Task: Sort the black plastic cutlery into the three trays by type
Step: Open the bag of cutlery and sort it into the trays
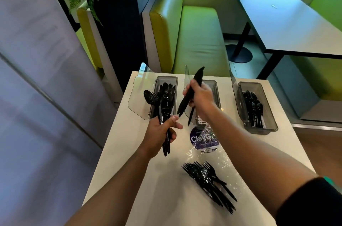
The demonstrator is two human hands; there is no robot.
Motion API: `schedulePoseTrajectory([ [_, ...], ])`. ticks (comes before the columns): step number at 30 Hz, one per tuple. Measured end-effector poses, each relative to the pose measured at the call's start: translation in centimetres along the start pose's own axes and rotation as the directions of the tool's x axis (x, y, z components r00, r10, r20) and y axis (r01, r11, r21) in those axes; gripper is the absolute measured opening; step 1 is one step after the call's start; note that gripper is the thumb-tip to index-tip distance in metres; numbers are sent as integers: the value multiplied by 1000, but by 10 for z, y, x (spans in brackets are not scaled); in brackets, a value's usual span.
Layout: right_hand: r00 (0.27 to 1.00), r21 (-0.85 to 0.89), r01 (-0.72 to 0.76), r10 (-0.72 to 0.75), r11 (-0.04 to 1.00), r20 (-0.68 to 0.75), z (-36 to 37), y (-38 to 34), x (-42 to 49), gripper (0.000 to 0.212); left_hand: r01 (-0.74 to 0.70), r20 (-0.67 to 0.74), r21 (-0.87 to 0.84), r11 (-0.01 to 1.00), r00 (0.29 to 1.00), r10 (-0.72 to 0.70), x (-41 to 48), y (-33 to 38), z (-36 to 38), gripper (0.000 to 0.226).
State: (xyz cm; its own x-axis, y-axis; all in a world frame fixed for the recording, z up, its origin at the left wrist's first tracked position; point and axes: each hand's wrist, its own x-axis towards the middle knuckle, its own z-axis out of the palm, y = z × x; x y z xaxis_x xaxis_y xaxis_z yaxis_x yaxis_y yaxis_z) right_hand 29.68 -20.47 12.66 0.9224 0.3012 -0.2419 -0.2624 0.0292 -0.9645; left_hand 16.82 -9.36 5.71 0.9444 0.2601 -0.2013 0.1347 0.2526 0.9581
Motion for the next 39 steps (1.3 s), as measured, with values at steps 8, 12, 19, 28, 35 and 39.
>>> schedulePoseTrajectory([
  [8,989,152,-151,150,977,20,42,-12,60,12,70,-67,-68,995,995,-75,3,-4,-42,12],
  [12,948,-66,-315,317,947,23,66,26,88,23,114,-69,-127,985,990,-123,4,-3,-55,12],
  [19,887,-332,-450,458,829,-58,87,73,109,14,126,-46,-137,983,990,-133,3,-4,-73,24],
  [28,971,-153,-176,196,973,134,86,49,87,40,154,-2,-130,980,988,-155,12,3,-66,26],
  [35,935,-80,-23,50,997,351,52,22,53,9,133,63,-76,988,990,-128,12,12,-37,28],
  [39,991,122,10,-26,993,133,27,-4,47,11,102,128,40,994,986,-106,7,13,-21,29],
])
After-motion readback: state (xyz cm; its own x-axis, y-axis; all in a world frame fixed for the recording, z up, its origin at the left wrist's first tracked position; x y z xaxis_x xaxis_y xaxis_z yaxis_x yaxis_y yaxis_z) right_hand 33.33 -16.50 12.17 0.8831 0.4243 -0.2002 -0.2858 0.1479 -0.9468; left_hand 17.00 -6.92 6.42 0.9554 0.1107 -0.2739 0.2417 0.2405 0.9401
